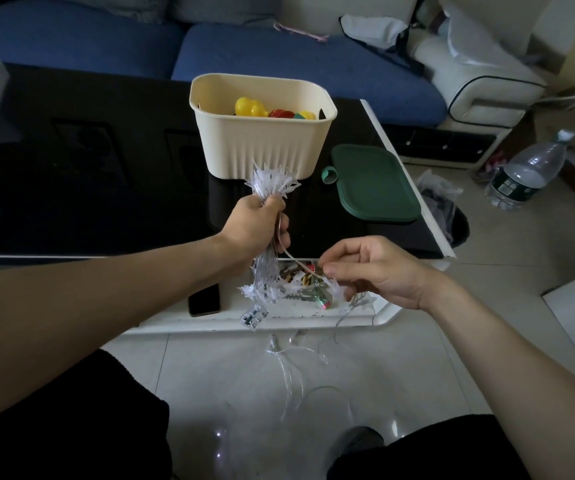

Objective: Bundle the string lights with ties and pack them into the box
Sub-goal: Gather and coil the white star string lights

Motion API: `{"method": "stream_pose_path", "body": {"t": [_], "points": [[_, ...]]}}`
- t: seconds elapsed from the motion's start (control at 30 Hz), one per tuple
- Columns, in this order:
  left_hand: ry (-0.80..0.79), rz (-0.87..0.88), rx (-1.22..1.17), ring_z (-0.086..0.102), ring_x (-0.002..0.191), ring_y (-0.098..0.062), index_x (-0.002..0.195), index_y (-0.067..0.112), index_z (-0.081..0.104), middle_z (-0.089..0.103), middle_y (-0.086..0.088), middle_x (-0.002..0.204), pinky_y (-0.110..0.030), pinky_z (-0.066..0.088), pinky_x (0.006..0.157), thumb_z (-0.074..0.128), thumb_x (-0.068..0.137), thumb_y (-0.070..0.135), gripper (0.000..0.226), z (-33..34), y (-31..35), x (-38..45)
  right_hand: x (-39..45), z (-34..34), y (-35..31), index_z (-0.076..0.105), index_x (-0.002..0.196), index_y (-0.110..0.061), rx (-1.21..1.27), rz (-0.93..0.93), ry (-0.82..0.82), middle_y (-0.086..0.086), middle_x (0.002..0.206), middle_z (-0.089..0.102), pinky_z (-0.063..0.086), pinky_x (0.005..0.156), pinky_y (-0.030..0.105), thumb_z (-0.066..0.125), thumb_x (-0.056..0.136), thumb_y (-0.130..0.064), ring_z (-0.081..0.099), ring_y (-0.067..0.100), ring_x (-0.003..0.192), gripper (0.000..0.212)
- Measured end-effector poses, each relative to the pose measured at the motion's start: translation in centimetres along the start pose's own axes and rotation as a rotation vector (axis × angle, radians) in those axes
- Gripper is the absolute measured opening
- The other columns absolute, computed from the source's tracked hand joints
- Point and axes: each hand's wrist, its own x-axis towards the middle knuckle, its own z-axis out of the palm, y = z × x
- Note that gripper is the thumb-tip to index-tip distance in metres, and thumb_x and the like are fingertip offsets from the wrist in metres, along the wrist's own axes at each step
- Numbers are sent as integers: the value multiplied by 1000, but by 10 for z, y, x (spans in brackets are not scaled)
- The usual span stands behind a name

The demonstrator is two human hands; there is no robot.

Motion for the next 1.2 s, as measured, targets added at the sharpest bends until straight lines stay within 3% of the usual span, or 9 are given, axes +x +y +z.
{"method": "stream_pose_path", "body": {"t": [0.23,0.43,0.67,0.87,0.97,1.1,1.2], "points": [[-1,13,-14,49,41,-17,80,10,46,47,-6,62,-27,43,43,40,103,15,25,0,1,0,0,0,4,69,104,-6,-20,24,-153,6,83,72,50,62,25,78,78,-9,61,15,67,28],[6,21,-29,48,41,-19,78,9,47,48,-4,57,-28,42,43,40,104,15,27,0,1,1,-1,0,5,66,105,-6,-73,20,-208,4,84,74,57,75,29,74,77,-5,69,17,78,29],[-23,17,-5,49,43,-21,80,9,49,52,-4,57,-30,44,47,41,104,18,27,3,-3,0,0,-1,10,66,95,-5,-131,73,-178,21,95,75,60,79,32,71,81,10,74,27,85,21],[-38,16,3,49,46,-21,80,9,47,49,-4,58,-31,44,48,41,104,17,26,2,-3,0,-4,1,4,70,92,-3,-52,143,-161,20,88,75,63,77,39,73,79,-10,74,26,77,15],[-44,20,-6,47,44,-20,78,9,45,46,-5,59,-29,43,46,40,104,16,27,2,0,-1,-4,2,3,71,99,-1,-29,140,-158,17,89,74,63,78,41,68,83,-10,74,26,81,18],[-46,23,-2,46,43,-20,77,10,44,46,-5,58,-28,42,45,39,104,17,29,0,0,0,-4,4,3,66,107,0,-60,161,-84,36,99,68,64,71,42,62,93,-8,75,32,77,17],[-42,23,-4,45,42,-20,78,10,44,45,-5,58,-29,41,45,39,105,17,29,0,0,1,-3,7,0,61,108,-4,-104,157,-62,29,98,72,63,65,42,56,100,-15,73,31,68,14]]}}
